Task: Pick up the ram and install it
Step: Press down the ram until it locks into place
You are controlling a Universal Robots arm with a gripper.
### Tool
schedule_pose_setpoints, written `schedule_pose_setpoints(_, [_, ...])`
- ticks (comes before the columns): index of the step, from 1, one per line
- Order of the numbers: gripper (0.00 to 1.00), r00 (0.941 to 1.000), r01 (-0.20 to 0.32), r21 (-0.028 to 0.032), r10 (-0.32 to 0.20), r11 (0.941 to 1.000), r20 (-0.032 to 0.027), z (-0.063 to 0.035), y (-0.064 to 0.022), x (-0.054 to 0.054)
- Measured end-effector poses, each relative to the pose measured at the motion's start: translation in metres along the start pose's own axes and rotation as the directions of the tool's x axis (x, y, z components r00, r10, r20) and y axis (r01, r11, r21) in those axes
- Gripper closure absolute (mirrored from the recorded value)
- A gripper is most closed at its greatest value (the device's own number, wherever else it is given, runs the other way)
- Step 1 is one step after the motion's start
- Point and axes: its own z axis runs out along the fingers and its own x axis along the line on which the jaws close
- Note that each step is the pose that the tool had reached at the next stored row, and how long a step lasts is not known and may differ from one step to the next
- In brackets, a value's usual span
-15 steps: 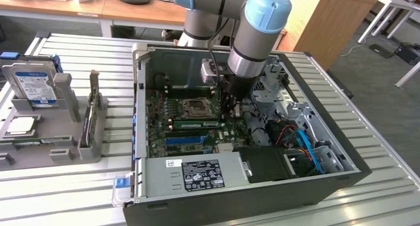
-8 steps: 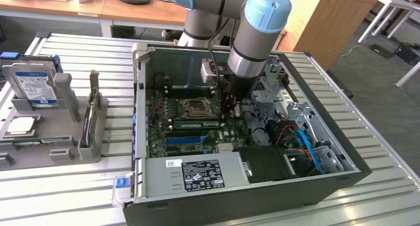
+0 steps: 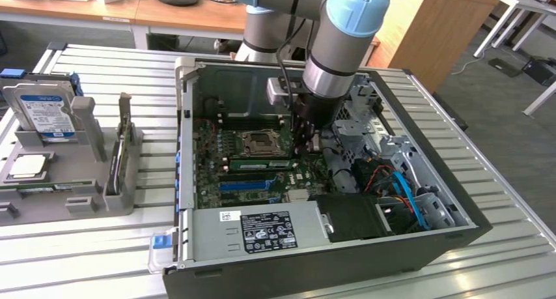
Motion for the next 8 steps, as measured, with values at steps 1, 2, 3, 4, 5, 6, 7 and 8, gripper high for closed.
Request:
schedule_pose_setpoints(1, [0.89, 1.0000, 0.000, 0.0000, 0.000, 1.0000, 0.0000, -0.0015, 0.0000, -0.0001])
schedule_pose_setpoints(2, [0.89, 1.0000, 0.000, 0.0001, 0.000, 1.0000, 0.0001, -0.0033, 0.0001, -0.0001])
schedule_pose_setpoints(3, [0.89, 1.0000, 0.000, 0.0001, 0.000, 1.0000, 0.0001, -0.0050, 0.0001, -0.0001])
schedule_pose_setpoints(4, [0.89, 1.0000, 0.000, 0.0000, 0.000, 1.0000, 0.0000, -0.0065, 0.0002, -0.0001])
schedule_pose_setpoints(5, [0.89, 1.0000, 0.000, 0.0000, 0.000, 1.0000, 0.0000, -0.0071, 0.0002, -0.0002])
schedule_pose_setpoints(6, [0.89, 1.0000, 0.000, 0.0001, 0.000, 1.0000, 0.0002, -0.0070, 0.0002, -0.0002])
schedule_pose_setpoints(7, [0.89, 1.0000, 0.000, 0.0001, 0.000, 1.0000, 0.0002, -0.0070, 0.0002, -0.0002])
schedule_pose_setpoints(8, [0.89, 1.0000, 0.000, 0.0000, 0.000, 1.0000, 0.0002, -0.0070, 0.0002, -0.0002])
